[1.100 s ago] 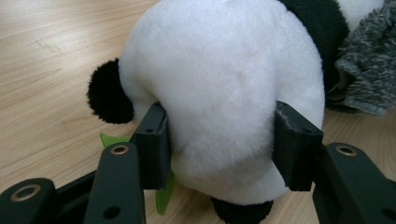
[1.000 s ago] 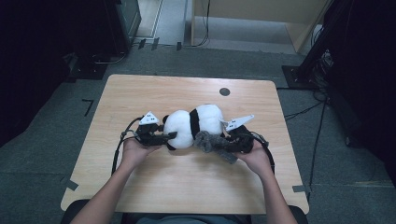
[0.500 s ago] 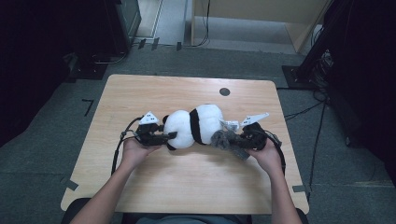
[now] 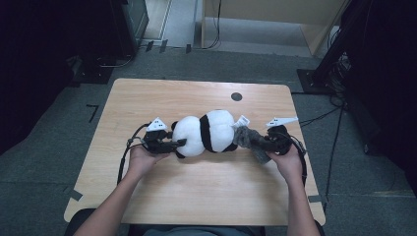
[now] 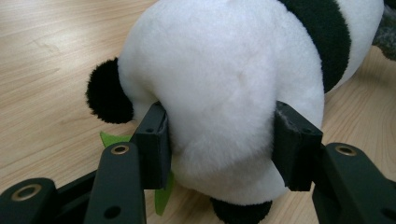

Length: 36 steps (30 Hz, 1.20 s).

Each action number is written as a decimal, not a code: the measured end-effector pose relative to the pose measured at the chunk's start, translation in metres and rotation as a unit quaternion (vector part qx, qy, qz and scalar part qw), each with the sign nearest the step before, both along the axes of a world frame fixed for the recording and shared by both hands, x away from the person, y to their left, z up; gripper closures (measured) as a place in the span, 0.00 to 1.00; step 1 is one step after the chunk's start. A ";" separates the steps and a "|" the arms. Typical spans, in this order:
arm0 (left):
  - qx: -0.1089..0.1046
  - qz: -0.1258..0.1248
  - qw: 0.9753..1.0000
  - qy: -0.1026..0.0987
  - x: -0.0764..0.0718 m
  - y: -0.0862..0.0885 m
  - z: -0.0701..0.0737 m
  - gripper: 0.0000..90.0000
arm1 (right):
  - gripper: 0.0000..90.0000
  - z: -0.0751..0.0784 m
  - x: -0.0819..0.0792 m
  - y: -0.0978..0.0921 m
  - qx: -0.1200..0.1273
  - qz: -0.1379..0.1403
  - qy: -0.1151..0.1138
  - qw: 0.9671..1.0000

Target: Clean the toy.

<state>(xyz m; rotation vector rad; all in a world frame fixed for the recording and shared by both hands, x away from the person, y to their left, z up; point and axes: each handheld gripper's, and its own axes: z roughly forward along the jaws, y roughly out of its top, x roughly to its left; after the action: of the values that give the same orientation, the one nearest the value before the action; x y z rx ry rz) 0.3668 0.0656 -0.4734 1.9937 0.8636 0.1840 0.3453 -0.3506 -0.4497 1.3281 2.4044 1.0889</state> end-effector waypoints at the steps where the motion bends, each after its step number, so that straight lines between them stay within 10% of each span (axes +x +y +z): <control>1: 0.000 0.000 1.000 0.000 0.000 0.000 0.000 0.51 | 0.84 0.001 0.000 -0.003 0.004 -0.013 -0.002 1.000; 11: 0.001 0.000 1.000 -0.002 0.000 -0.001 0.000 0.51 | 0.84 0.022 -0.007 -0.004 0.027 -0.024 -0.040 0.999; 21: 0.002 0.001 1.000 0.000 0.001 -0.001 0.001 0.51 | 0.84 0.053 -0.017 0.051 0.055 0.060 -0.067 0.994; 36: 0.001 0.001 1.000 0.001 0.002 -0.003 0.001 0.51 | 0.84 0.027 -0.022 0.144 0.023 0.202 -0.024 0.979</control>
<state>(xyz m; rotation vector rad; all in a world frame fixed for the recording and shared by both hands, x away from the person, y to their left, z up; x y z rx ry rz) 0.3686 0.0629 -0.4720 1.9953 0.8672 0.1832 0.3231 -0.2064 -0.4222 0.8287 2.6966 1.2589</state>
